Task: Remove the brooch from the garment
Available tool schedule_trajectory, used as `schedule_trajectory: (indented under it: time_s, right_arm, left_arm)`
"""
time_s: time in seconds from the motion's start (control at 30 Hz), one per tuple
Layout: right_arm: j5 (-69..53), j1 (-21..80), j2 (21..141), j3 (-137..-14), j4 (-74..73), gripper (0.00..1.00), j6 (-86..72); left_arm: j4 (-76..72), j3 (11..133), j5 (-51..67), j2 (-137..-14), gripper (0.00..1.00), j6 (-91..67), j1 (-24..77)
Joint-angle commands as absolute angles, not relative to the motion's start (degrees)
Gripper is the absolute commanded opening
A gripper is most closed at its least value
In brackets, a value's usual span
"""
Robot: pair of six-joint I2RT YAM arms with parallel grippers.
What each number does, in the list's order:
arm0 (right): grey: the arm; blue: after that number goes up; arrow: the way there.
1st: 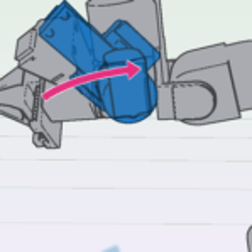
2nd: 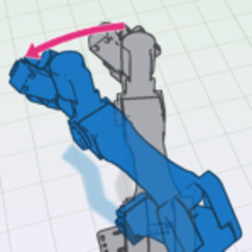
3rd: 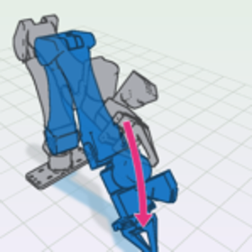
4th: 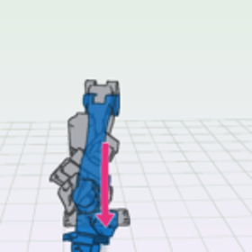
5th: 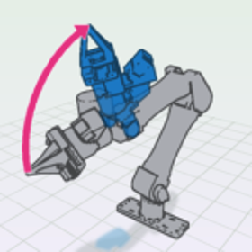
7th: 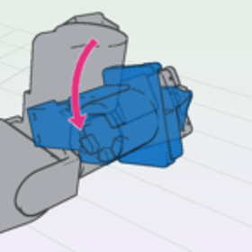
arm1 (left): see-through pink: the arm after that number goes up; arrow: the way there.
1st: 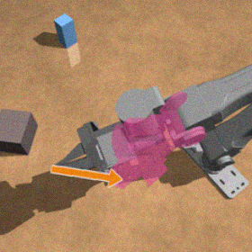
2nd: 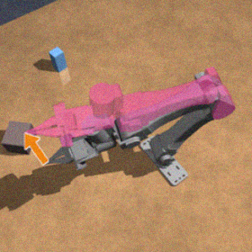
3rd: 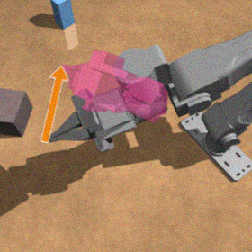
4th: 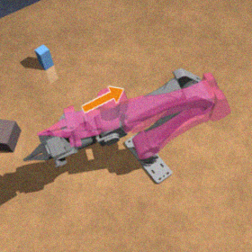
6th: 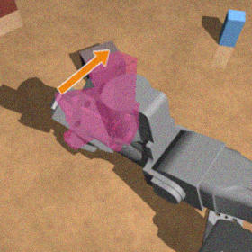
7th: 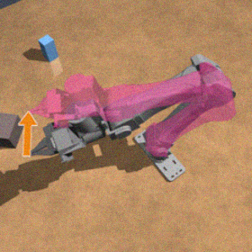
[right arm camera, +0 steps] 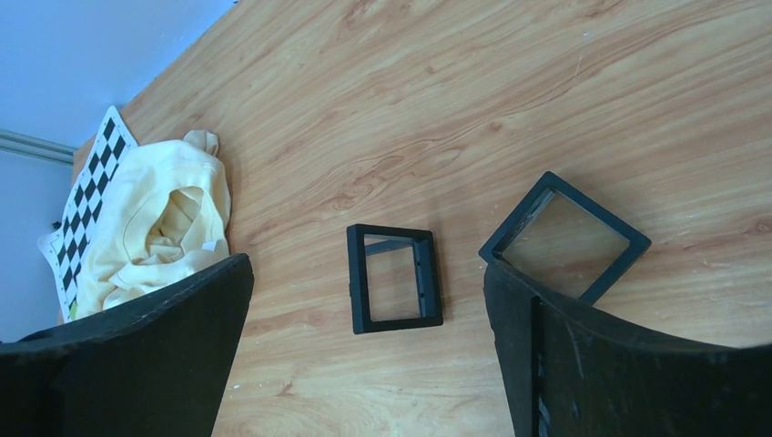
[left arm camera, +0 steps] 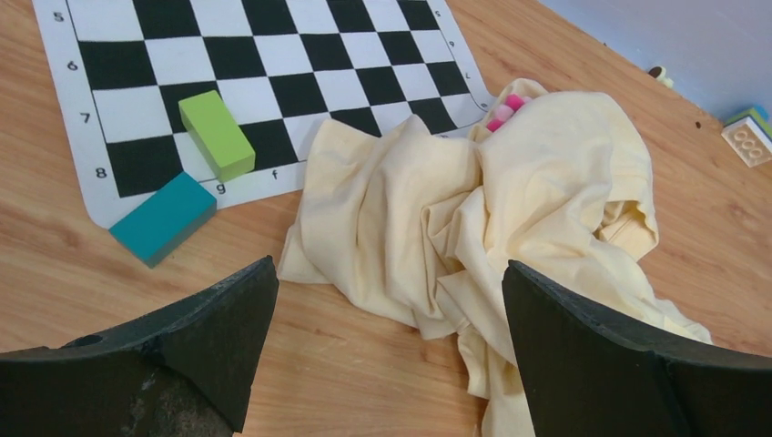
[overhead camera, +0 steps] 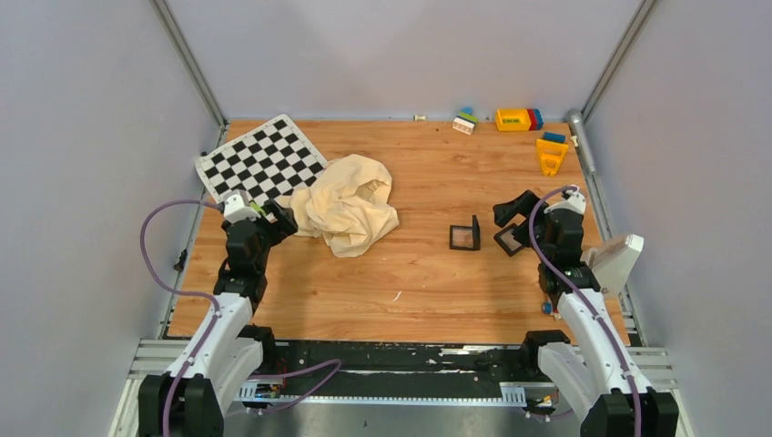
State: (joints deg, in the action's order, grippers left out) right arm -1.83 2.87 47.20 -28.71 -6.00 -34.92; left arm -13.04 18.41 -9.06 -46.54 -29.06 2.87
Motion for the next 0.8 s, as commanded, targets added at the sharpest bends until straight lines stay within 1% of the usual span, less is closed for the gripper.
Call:
schedule_trajectory:
  time_s: [0.0,0.1,0.17,0.27,0.53,0.77]
  right_arm:
    - [-5.4,2.8,44.6,-26.4,-2.2,0.99,-35.1]
    - [-11.7,2.8,45.6,-25.7,1.3,0.95,-33.6]
    - [-16.2,3.2,47.0,-25.6,3.5,0.93,-32.9]
    - [-20.3,5.1,49.8,-25.6,6.8,0.92,-32.0]
    - [-16.0,18.6,60.2,-29.7,9.9,0.92,-28.6]
    - [-16.8,25.7,75.8,-38.8,9.9,0.89,-31.8]
  left_arm:
    - [-12.3,17.0,-7.6,-44.1,1.00,-36.0,2.5]
    - [-20.6,12.9,0.9,-42.8,0.99,-35.6,2.6]
    - [-23.8,11.5,2.4,-43.1,0.98,-36.0,2.6]
    - [-27.0,12.0,4.6,-46.5,0.94,-36.6,2.6]
    - [-33.0,13.1,8.8,-56.6,0.88,-40.1,2.8]
    - [-34.4,14.6,10.2,-60.4,0.87,-40.3,4.3]
